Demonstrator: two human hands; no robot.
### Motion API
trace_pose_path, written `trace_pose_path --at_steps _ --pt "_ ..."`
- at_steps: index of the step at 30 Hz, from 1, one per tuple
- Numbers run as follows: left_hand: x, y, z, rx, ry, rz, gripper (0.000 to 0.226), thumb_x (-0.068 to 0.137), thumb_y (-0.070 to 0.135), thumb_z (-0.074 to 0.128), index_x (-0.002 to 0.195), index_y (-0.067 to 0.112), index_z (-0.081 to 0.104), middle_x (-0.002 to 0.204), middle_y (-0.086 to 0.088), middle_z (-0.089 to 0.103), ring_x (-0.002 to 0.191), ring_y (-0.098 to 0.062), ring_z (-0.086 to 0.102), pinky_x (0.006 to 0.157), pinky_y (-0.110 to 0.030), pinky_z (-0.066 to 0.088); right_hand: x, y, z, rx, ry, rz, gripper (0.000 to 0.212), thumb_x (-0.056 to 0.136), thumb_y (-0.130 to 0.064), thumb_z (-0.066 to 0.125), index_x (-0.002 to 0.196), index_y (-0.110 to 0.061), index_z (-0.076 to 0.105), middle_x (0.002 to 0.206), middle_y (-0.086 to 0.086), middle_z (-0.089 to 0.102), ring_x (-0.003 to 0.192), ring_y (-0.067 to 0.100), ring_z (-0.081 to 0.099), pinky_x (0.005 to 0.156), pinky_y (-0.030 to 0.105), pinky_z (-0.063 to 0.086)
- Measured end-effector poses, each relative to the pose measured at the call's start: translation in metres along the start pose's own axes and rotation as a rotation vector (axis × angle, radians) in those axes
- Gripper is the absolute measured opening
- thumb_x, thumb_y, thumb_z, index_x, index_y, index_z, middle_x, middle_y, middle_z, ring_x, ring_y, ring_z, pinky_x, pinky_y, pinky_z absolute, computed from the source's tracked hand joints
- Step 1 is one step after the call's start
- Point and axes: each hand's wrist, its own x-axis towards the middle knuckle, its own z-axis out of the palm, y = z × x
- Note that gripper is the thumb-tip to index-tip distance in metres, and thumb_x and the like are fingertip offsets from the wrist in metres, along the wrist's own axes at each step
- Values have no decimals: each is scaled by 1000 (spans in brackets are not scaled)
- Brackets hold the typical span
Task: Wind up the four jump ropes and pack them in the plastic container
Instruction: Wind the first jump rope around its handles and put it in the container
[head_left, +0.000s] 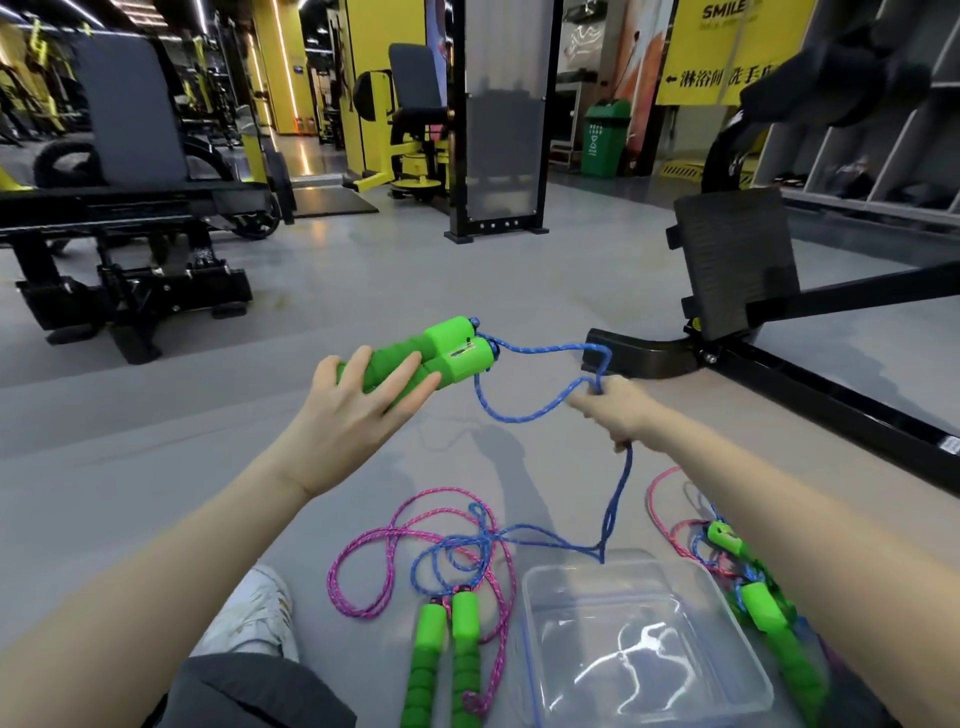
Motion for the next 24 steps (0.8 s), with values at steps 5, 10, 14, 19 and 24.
trace_pose_path --at_steps 5,10,14,19,24 --pt "-3 -4 5 42 -91 3 50 95 -4 14 132 11 45 123 -16 61 83 -39 55 60 -37 39 6 7 -13 -326 282 -100 14 88 -3 42 80 -9 52 97 20 59 95 36 55 68 29 35" --pt "-19 -17 0 76 -114 -16 53 93 -5 12 131 10 46 122 -18 60 80 -39 54 61 -38 39 -7 25 -56 -40 374 76 42 91 -42 46 80 -5 62 51 9 62 69 31 64 61 29 41" --pt "15 7 1 97 -52 -78 52 90 -5 23 125 11 59 121 -17 61 77 -37 55 60 -36 37 -21 19 -30 -203 27 86 32 91 -33 48 74 -6 48 59 6 51 34 19 51 43 24 41" --pt "23 1 9 103 -118 -89 48 93 -7 25 120 6 63 118 -21 61 76 -38 54 60 -36 34 -21 14 -18 -390 126 -115 4 86 -7 47 87 -11 47 98 15 56 87 32 55 66 30 42" --pt "-19 -28 11 156 -210 -89 52 90 -10 20 118 1 62 116 -26 60 79 -44 53 61 -41 38 -14 36 -70 -252 495 -52 18 83 -3 46 94 -8 58 101 18 62 90 34 55 71 32 41"
